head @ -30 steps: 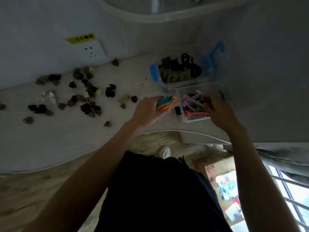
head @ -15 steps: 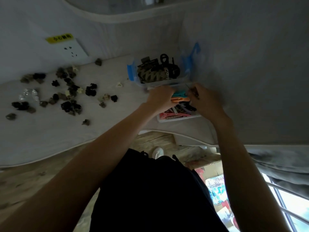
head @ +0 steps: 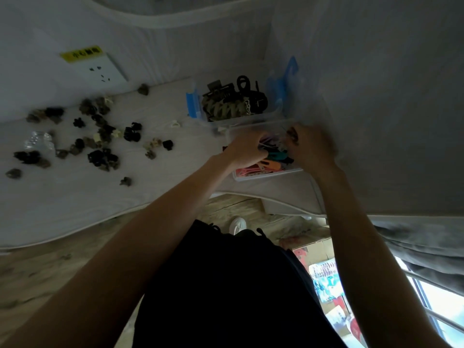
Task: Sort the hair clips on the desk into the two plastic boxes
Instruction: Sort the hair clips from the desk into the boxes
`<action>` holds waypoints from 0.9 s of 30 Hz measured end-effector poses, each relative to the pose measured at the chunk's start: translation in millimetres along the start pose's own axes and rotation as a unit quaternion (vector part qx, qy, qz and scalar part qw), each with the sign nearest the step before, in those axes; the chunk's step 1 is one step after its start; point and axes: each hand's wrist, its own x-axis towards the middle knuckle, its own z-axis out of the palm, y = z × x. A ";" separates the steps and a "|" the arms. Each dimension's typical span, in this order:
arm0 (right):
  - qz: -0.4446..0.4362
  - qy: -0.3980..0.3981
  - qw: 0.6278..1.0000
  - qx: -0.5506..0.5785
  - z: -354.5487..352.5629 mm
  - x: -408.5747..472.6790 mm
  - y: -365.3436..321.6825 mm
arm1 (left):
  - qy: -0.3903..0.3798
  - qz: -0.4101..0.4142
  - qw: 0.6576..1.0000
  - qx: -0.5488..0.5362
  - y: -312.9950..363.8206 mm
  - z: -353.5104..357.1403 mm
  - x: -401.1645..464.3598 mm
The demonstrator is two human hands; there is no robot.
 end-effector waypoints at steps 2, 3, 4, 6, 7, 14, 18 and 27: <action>-0.012 -0.007 1.000 -0.004 0.0 2.2 -0.9 | 0.030 -0.007 0.999 0.034 1.1 -4.9 -5.0; -0.025 -0.016 1.000 -0.005 0.7 3.9 -2.5 | 0.056 -0.003 0.997 0.050 -1.1 -7.7 -9.6; -0.041 -0.029 0.999 -0.007 1.9 5.9 -4.6 | 0.086 0.006 0.994 0.067 -5.6 -10.7 -14.8; -0.077 -0.056 0.995 -0.024 5.5 9.6 -11.5 | 0.146 0.024 0.984 0.101 -18.5 -15.1 -27.2; -0.095 -0.068 0.993 -0.032 7.4 11.3 -15.2 | 0.170 0.029 0.978 0.117 -25.8 -16.0 -33.5; -0.117 -0.116 0.986 0.040 11.7 4.3 -22.3 | 0.190 0.035 0.961 0.197 -51.6 -3.1 -49.9; -0.016 0.005 0.999 0.044 8.7 -28.2 -10.1 | 0.198 0.044 0.949 0.241 -42.8 1.8 -44.9; -0.038 -0.058 0.997 -0.020 45.5 -38.4 -9.1 | 0.174 0.080 0.945 0.266 -31.3 14.4 -40.1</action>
